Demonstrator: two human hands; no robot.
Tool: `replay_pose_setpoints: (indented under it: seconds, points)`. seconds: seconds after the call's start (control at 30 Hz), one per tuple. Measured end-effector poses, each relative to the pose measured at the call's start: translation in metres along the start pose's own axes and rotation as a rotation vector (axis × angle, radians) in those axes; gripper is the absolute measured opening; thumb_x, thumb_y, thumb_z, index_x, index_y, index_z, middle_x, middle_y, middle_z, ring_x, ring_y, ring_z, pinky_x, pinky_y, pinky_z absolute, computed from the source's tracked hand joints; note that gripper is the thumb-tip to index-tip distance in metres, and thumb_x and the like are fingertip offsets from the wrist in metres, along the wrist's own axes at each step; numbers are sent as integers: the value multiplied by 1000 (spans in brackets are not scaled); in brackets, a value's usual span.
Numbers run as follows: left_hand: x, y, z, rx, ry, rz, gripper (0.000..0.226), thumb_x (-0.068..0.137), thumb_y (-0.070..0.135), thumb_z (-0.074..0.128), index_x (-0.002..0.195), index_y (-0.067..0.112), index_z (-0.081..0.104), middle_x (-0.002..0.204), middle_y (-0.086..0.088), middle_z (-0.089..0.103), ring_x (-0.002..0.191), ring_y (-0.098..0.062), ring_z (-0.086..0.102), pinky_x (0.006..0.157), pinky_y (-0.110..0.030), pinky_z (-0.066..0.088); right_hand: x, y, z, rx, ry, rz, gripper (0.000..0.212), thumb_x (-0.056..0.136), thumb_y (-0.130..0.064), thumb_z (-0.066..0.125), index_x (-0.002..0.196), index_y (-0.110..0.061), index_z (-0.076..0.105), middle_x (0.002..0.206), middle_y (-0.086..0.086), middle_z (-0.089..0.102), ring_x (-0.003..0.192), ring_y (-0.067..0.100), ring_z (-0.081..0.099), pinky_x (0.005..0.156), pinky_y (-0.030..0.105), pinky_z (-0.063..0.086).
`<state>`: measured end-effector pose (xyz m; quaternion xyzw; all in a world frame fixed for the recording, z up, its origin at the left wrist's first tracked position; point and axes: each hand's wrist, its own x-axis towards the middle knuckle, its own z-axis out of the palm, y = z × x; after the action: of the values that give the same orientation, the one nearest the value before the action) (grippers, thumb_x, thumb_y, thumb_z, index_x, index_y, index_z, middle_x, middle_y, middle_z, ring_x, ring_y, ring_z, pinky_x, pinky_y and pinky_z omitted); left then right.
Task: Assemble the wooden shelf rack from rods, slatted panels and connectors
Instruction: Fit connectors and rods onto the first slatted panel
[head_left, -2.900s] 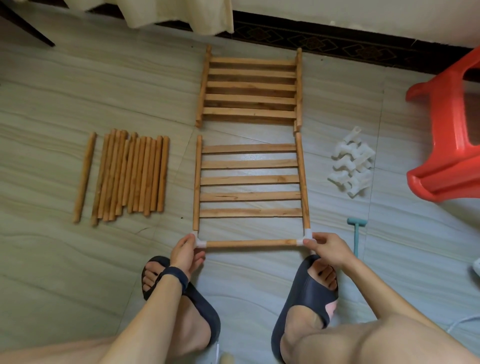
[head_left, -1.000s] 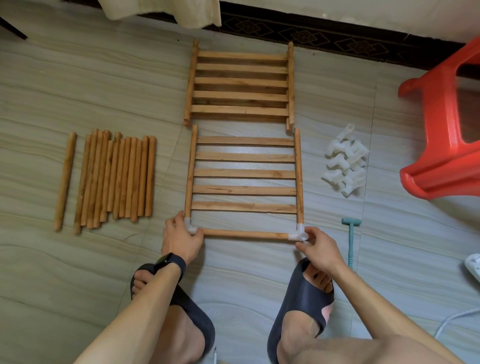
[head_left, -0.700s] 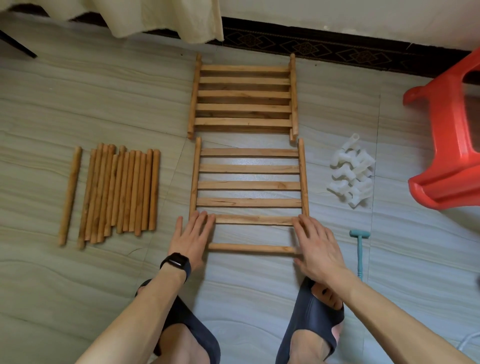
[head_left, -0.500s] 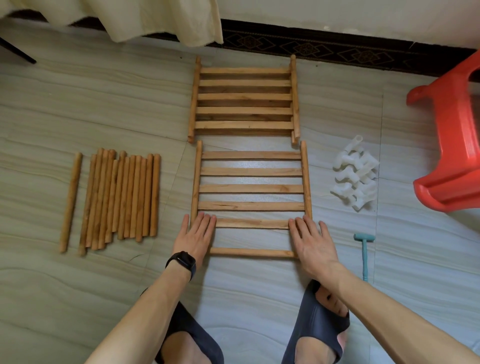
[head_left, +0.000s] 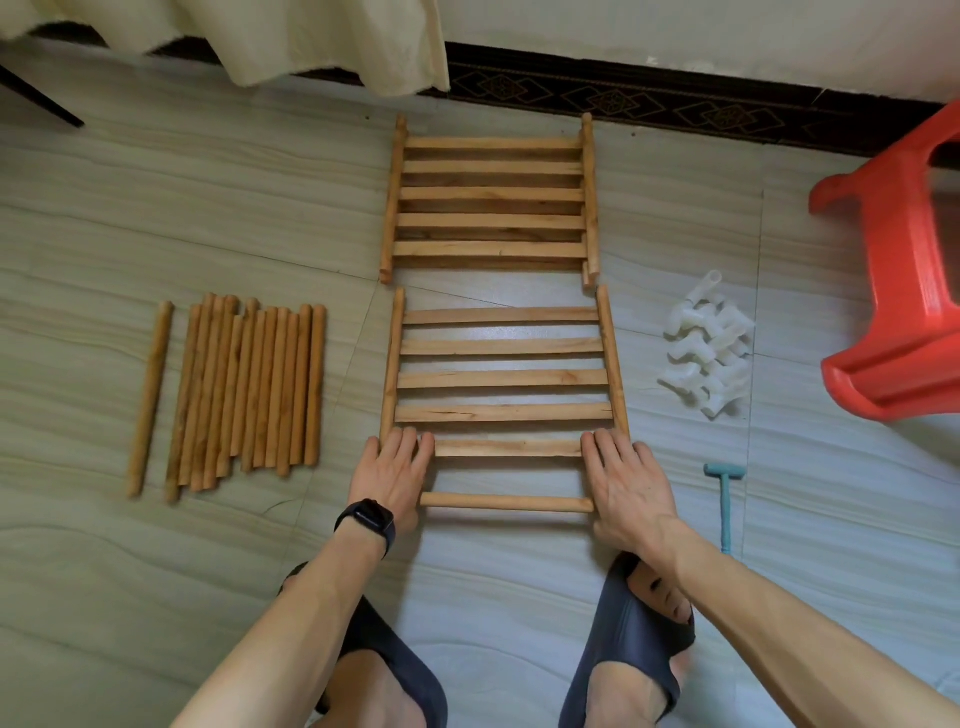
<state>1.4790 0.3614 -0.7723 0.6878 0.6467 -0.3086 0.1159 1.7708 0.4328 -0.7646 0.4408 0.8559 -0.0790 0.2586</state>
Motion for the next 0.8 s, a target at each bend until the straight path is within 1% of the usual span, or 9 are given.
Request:
replay_pose_setpoints:
  seconds: [0.07, 0.1, 0.17, 0.23, 0.33, 0.43, 0.57, 0.67, 0.8]
  points:
    - [-7, -1, -3, -20, 18, 15, 98, 78, 35, 73, 154, 11, 16, 147, -11, 35, 133, -31, 37, 111, -45, 35, -3, 5, -6, -4, -38, -31, 93, 77, -27, 61, 156, -3, 20, 160, 20, 24, 149, 35, 20, 122, 48, 22]
    - [-11, -2, -3, -46, 20, 20, 98, 77, 34, 74, 154, 12, 18, 148, -10, 35, 134, -30, 38, 111, -45, 35, -4, 8, -10, 0, -77, -48, 93, 77, -28, 61, 156, -4, 17, 162, 18, 19, 151, 34, 17, 123, 48, 18]
    - [-18, -5, -5, -97, 19, 23, 96, 78, 31, 74, 154, 15, 19, 151, -8, 35, 137, -28, 37, 114, -47, 34, -8, 12, -21, 7, -90, -92, 89, 73, -32, 62, 150, -6, 27, 153, 15, 34, 142, 31, 32, 118, 45, 28]
    - [-28, -10, -12, -114, 17, 42, 91, 80, 29, 72, 154, 18, 19, 150, -5, 36, 139, -26, 37, 116, -46, 32, -14, 15, -33, -11, -63, -138, 79, 68, -36, 62, 139, -9, 39, 136, 10, 49, 125, 29, 46, 105, 41, 38]
    - [-43, -19, -26, -87, 30, 98, 84, 83, 31, 68, 151, 21, 21, 146, -2, 40, 136, -23, 40, 113, -43, 35, -26, 15, -50, -73, -53, -181, 65, 67, -39, 58, 125, -10, 48, 120, 10, 58, 110, 29, 53, 95, 40, 40]
    - [-56, -28, -45, -62, 5, 134, 74, 84, 32, 67, 146, 23, 27, 139, 0, 46, 128, -21, 47, 102, -38, 44, -39, 14, -66, -98, -45, -208, 56, 71, -40, 58, 118, -12, 51, 116, 8, 60, 107, 28, 55, 96, 37, 38]
    - [-72, -38, -72, -61, -15, 140, 67, 84, 31, 65, 143, 25, 35, 132, 1, 54, 116, -21, 55, 92, -35, 50, -55, 10, -85, -90, -19, -181, 47, 78, -35, 57, 121, -15, 53, 121, 8, 58, 112, 28, 54, 96, 36, 38]
    - [-80, -48, -104, -96, -56, 106, 66, 83, 27, 61, 144, 30, 38, 129, 1, 60, 106, -22, 63, 82, -33, 55, -69, 15, -107, -47, 97, -121, 40, 80, -37, 53, 117, -22, 57, 120, 1, 62, 115, 27, 54, 94, 38, 41]
    - [-87, -60, -161, -108, -93, 83, 61, 80, 26, 55, 139, 40, 50, 116, 0, 68, 99, -23, 67, 73, -28, 51, -85, 31, -151, -20, 210, -65, 26, 78, -36, 53, 98, -24, 65, 102, 1, 69, 102, 29, 61, 78, 33, 42]
